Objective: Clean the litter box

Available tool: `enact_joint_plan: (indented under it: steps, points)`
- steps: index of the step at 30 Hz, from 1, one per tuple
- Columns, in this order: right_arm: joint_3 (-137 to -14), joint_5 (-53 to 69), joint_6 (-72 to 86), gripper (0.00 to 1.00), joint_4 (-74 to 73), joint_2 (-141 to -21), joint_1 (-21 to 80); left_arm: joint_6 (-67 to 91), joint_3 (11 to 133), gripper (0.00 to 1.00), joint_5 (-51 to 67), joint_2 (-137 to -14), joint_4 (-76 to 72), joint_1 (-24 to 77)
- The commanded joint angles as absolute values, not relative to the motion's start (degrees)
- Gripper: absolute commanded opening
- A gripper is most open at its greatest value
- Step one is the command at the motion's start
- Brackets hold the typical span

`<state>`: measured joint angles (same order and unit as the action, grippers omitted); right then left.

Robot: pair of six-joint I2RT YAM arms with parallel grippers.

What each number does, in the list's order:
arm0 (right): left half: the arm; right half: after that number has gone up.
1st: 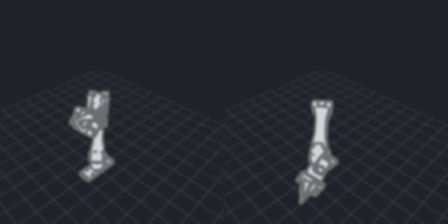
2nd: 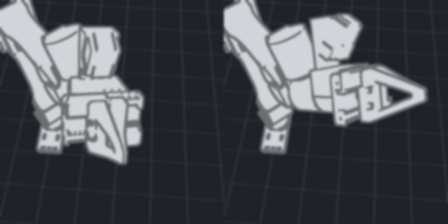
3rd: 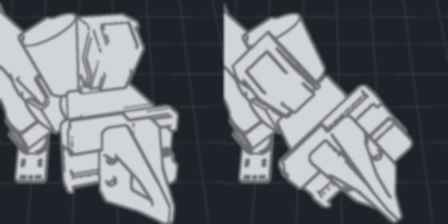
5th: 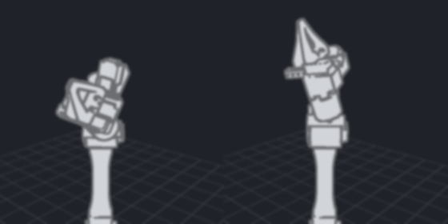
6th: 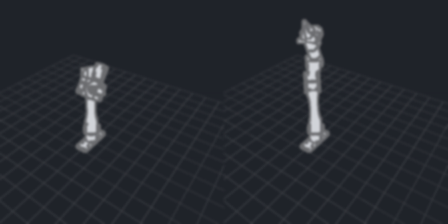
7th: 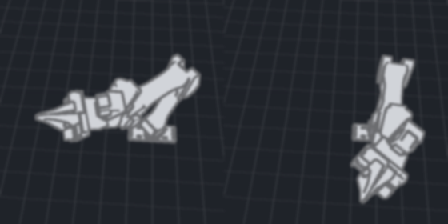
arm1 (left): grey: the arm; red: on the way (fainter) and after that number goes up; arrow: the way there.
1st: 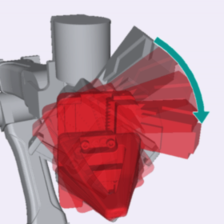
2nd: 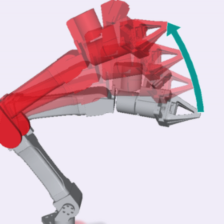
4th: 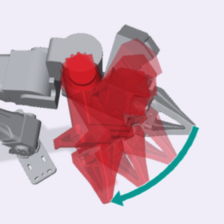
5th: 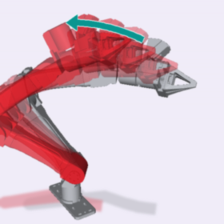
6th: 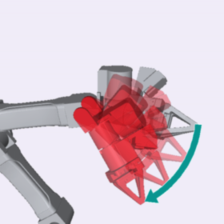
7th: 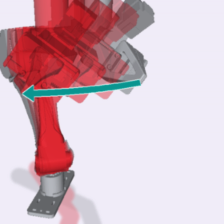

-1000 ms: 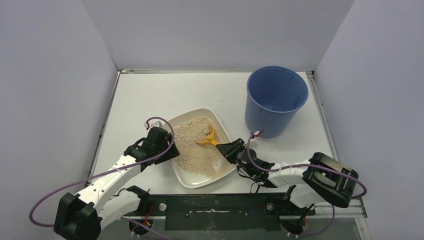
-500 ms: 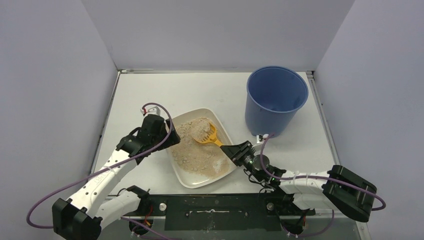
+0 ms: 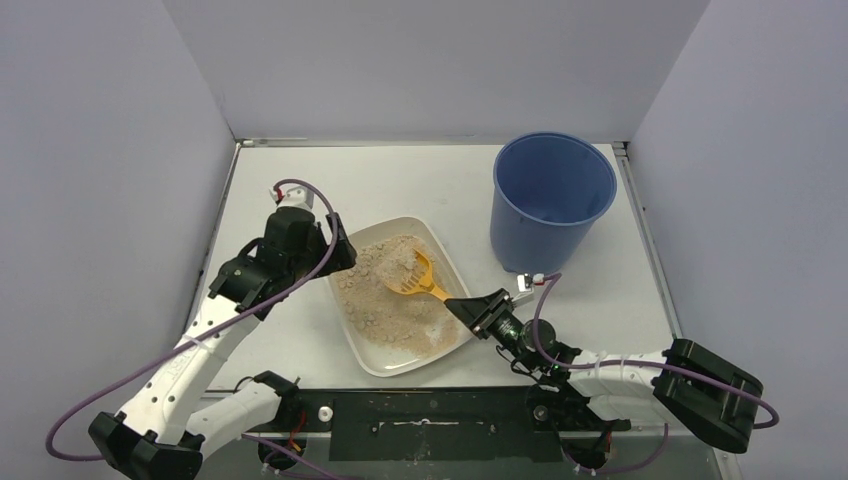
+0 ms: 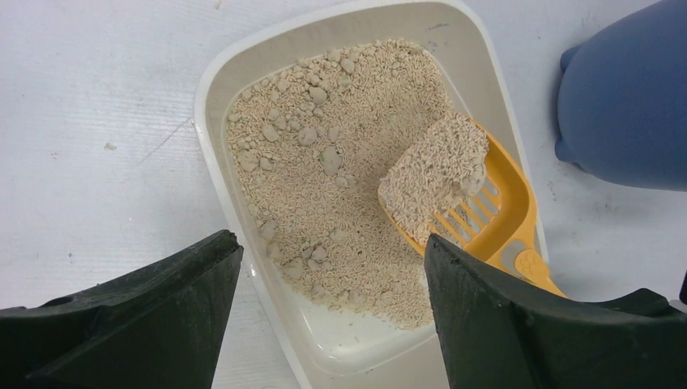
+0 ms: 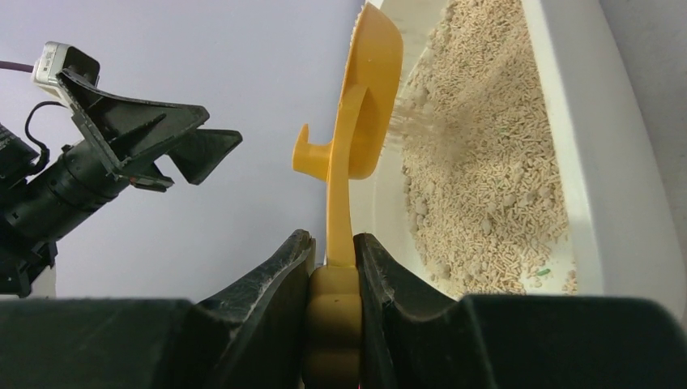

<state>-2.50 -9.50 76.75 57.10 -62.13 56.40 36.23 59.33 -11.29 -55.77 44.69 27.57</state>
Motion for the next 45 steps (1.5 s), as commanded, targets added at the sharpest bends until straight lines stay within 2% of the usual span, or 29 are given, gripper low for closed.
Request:
enact_joint_plan:
  steps: [1,4,8,9,11,15,19,22,26,29,32,34,36,38,40,42,43,45]
  points:
    - [-4.28,-3.38,75.77,0.0,66.53,-61.01,56.05,33.88,63.2,0.81,-13.33,-54.19,46.68,26.98]
    - [-0.85,-8.72,79.29,0.0,65.12,-56.52,54.76,33.59,63.74,0.84,-13.4,-53.57,47.33,26.98]
    - [-3.12,-1.17,76.69,0.0,64.04,-56.14,54.85,33.32,64.06,0.9,-14.1,-53.07,48.0,26.89]
    - [-1.54,-2.53,77.82,0.0,64.74,-55.03,54.2,33.25,64.07,0.9,-14.21,-53.05,48.18,26.89]
    - [1.99,-7.4,80.9,0.0,64.27,-51.75,53.52,33.4,64.06,0.91,-14.24,-52.93,48.19,26.89]
    - [-3.36,-1.4,75.97,0.0,58.73,-49.87,54.47,33.62,63.81,0.92,-14.32,-52.54,48.01,26.81]
    - [-1.32,-6.18,78.35,0.0,53.4,-42.95,51.92,33.55,63.81,0.92,-14.41,-52.28,48.04,26.81]
    - [-5.23,-0.59,75.22,0.0,51.7,-44.9,53.48,33.17,63.74,0.92,-14.66,-51.8,48.19,26.72]
    - [-0.98,-7.73,78.87,0.0,50.77,-40.54,53.44,33.09,63.31,0.92,-14.94,-51.43,48.36,26.64]
    - [-4.82,-1.65,75.63,0.0,50.47,-44.43,55.27,33.03,63.09,0.92,-14.97,-51.15,48.36,26.63]
    - [-2.55,-7.03,78.66,0.0,49.28,-42.16,55.01,32.62,62.83,0.92,-15.16,-51.34,48.34,26.58]
    - [-4.61,-3.94,76.56,0.0,50.01,-43.36,55.36,32.61,63.05,0.92,-15.02,-51.42,48.59,26.55]
    - [-7.92,-2.21,74.5,0.0,44.54,-43.01,55.04,32.51,62.92,0.92,-15.38,-51.07,48.49,26.54]
    - [-7.86,-6.08,75.19,0.0,38.22,-39.57,54.11,32.31,62.35,0.92,-15.81,-50.83,48.26,26.54]
    - [-7.13,-4.06,74.89,0.0,43.75,-39.98,54.05,32.11,62.36,0.92,-15.69,-50.85,48.38,26.54]
    - [-9.42,-1.21,73.38,0.0,41.33,-40.99,53.9,31.8,62.21,0.92,-15.92,-50.82,48.31,26.54]
    - [-9.71,-2.91,73.6,0.0,39.15,-40.1,53.88,31.61,62.0,0.92,-16.11,-50.73,48.09,26.54]
    - [-7.12,-5.33,75.08,0.0,44.22,-38.71,53.88,31.34,61.81,0.92,-16.29,-50.83,47.9,26.54]
